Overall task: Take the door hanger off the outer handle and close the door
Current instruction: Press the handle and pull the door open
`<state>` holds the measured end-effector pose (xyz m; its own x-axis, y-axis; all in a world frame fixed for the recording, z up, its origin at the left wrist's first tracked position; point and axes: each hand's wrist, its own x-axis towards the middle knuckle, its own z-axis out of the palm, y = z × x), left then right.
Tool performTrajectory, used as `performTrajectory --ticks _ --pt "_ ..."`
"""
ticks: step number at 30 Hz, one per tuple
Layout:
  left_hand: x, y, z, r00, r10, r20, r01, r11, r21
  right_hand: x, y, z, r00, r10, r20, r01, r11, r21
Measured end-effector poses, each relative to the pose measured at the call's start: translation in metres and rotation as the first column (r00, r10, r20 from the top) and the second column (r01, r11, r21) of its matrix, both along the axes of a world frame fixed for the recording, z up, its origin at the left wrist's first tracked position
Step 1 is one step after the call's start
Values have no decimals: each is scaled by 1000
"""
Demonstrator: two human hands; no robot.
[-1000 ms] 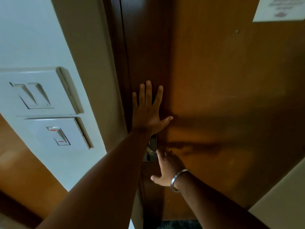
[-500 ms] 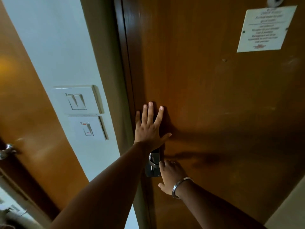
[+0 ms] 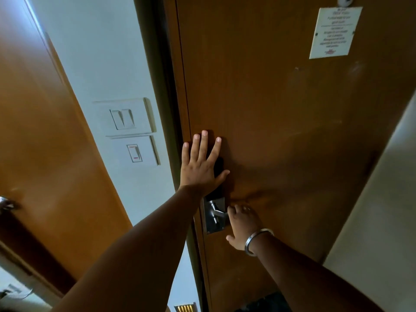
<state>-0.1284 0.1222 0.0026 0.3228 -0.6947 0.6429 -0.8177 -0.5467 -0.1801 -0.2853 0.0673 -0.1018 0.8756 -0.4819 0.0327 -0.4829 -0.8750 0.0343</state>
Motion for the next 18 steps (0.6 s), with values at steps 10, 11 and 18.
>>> performTrajectory --ticks 10,11,18 --pt "-45 67 -3 931 -327 163 304 941 148 -61 62 3 973 -228 -33 227 973 -29" --pt "-46 75 -4 895 -394 210 364 916 168 -70 71 6 967 -251 -48 249 968 -36" --pt "-47 126 -25 743 -616 262 595 787 161 -135 141 41 901 -426 84 429 903 -21"
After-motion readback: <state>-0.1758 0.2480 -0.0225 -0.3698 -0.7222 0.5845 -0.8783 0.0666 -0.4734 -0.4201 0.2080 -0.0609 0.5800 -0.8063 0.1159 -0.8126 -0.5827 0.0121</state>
